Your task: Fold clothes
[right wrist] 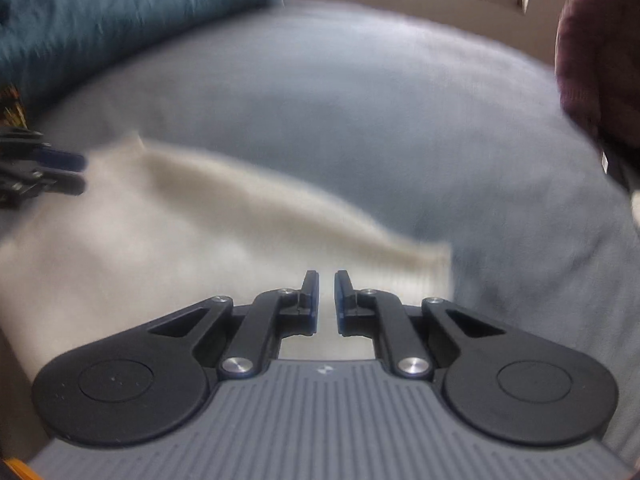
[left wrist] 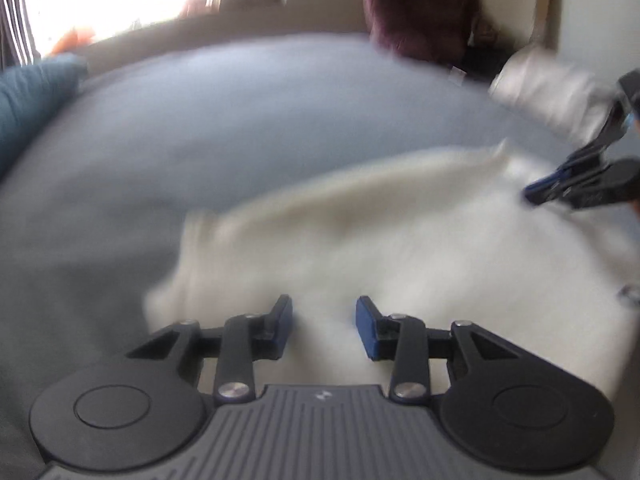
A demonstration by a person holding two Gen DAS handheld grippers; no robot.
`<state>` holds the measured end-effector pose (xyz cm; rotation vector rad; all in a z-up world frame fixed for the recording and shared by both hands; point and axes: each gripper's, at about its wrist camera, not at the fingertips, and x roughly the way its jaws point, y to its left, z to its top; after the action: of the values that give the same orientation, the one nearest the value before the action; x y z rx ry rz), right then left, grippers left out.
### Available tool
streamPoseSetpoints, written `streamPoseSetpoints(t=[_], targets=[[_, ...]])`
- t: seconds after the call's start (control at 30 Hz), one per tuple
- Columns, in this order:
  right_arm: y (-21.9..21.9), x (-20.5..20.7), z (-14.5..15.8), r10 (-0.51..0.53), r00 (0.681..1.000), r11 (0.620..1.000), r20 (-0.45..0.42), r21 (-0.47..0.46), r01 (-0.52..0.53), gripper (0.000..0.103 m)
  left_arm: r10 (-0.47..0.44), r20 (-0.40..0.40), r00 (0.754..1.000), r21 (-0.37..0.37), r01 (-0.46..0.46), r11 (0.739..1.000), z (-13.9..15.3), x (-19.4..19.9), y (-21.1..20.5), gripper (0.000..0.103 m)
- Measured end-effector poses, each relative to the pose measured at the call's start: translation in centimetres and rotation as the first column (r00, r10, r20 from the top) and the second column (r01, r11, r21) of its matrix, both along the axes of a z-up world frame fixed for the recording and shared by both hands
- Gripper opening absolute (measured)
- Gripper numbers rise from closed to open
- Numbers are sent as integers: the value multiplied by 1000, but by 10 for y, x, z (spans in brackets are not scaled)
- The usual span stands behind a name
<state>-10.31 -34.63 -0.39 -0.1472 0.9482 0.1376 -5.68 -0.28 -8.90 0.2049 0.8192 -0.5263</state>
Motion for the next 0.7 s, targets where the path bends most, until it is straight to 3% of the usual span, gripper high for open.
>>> streamPoseSetpoints(t=[0.03, 0.13, 0.33, 0.47, 0.53, 0.7], targets=[[-4, 1, -13, -4, 1000, 1000, -12, 4, 4, 5, 5, 13, 1000, -30, -5, 1000, -3, -1, 4, 37], [-11, 4, -7, -39, 999, 997, -14, 60, 40, 5, 36, -17, 999, -57, -37, 998, 12, 3, 9, 35], [-6, -14, 30, -11, 999, 998, 41, 58, 9, 6, -9, 53, 999, -47, 12, 999, 34, -4, 9, 39], [-16, -6, -5, -62, 997, 998, -47, -20, 61, 5, 14, 36, 999, 6, -14, 1000, 19, 0, 2, 39], [-23, -7, -17, -66, 997, 998, -34, 10, 66, 5, 32, 20, 999, 13, -32, 999, 14, 2, 3, 39], [-21, -22, 27, -39, 999, 996, -5, 76, 39, 6, 9, -13, 1000, 35, -9, 999, 18, -14, 10, 38]])
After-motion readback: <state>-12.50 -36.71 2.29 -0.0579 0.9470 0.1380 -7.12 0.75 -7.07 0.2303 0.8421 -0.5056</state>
